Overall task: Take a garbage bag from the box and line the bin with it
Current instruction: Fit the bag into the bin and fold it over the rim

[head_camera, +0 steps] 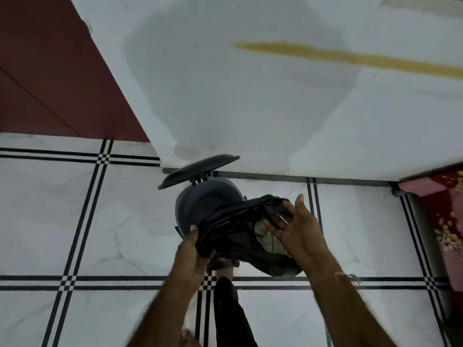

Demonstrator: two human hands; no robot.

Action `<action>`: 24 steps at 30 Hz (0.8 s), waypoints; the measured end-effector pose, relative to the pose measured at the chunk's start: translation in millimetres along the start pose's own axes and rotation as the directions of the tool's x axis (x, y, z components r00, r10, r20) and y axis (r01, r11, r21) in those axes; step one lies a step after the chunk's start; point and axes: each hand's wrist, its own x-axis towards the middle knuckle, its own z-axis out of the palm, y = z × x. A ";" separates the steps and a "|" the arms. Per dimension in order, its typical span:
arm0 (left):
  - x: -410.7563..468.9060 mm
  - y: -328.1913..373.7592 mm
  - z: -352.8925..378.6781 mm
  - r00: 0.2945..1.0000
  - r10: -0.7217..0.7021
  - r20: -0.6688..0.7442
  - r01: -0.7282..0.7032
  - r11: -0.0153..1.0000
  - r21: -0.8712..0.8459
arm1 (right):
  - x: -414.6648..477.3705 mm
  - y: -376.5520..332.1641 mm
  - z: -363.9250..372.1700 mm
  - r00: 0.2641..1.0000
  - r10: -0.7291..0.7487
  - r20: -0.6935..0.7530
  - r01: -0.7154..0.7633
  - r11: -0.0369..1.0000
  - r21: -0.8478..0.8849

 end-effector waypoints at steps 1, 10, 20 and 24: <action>7.7 7.0 0.9 0.999 0.035 0.006 -0.035 0.999 -0.015 | 4.1 -0.4 4.0 1.000 -0.015 0.027 0.015 1.000 -0.007; 89.6 23.6 -9.6 0.978 0.203 -0.049 -0.200 0.978 0.051 | 79.2 30.4 35.4 0.993 0.012 0.114 0.007 0.986 -0.167; 183.7 20.0 4.3 0.975 0.216 -0.053 -0.211 0.974 0.075 | 185.1 66.1 34.9 0.981 -0.030 0.192 0.069 0.978 -0.197; 206.7 11.5 -30.9 0.872 0.463 -0.157 -0.361 0.827 0.431 | 204.8 112.5 36.8 0.991 0.105 0.085 -0.052 0.875 -0.481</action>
